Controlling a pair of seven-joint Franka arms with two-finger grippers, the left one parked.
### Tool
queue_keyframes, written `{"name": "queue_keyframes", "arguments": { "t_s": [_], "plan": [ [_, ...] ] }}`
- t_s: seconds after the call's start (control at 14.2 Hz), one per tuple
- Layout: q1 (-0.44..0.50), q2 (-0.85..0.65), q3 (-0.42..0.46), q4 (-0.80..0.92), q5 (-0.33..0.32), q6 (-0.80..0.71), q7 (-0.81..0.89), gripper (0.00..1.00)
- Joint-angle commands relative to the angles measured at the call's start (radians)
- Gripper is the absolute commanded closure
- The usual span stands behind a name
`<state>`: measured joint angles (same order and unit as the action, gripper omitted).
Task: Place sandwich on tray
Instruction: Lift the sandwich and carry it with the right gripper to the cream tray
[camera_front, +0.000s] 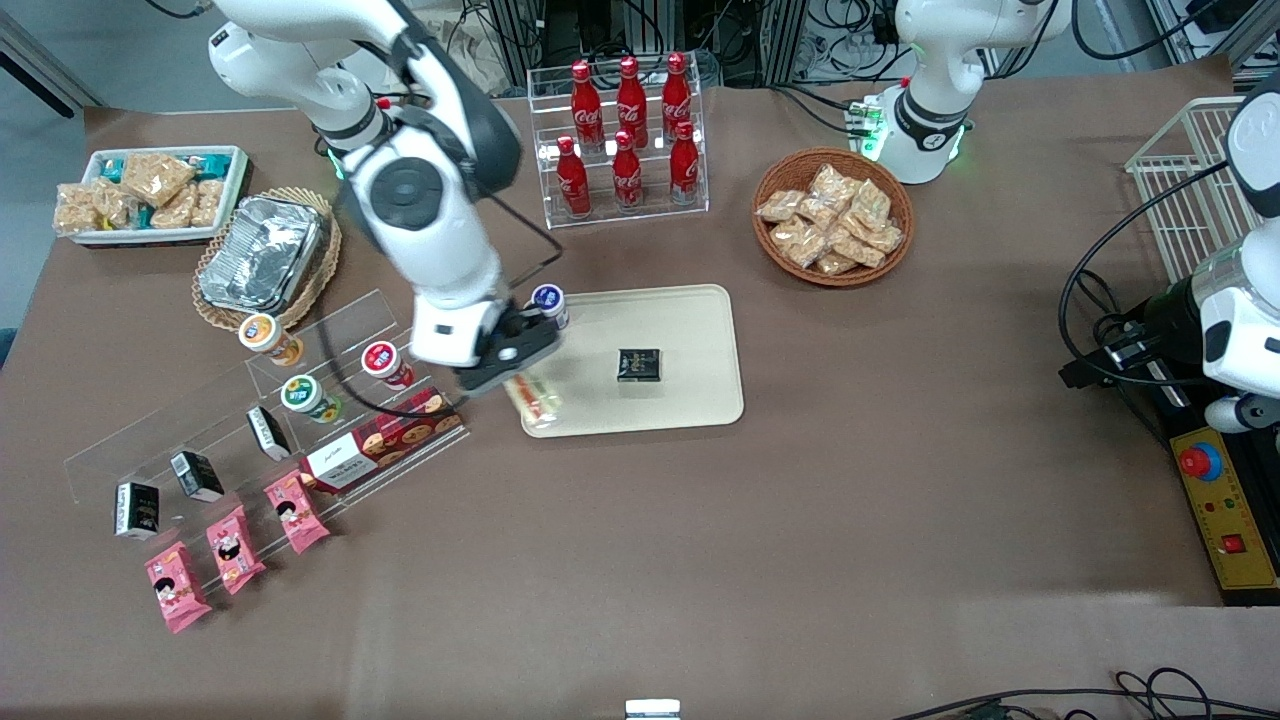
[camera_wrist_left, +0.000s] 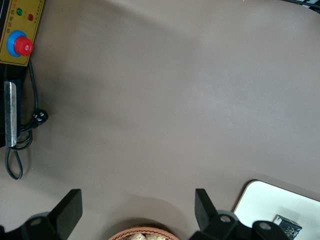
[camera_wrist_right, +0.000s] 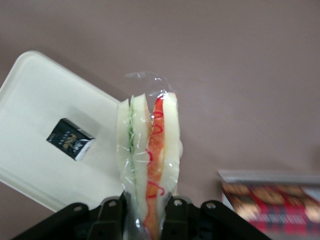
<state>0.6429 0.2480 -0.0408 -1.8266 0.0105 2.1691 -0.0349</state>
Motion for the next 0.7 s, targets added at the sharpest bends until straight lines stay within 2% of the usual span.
{"name": "queue_keyframes", "arguments": {
  "t_s": [0.0,0.28,0.63],
  "plan": [
    [0.003,0.091,-0.011,0.032,-0.003,0.084,-0.176,1.00],
    [0.003,0.192,0.002,0.032,0.000,0.208,-0.411,1.00],
    [0.084,0.313,0.015,0.032,-0.007,0.363,-0.504,1.00]
  ]
}}
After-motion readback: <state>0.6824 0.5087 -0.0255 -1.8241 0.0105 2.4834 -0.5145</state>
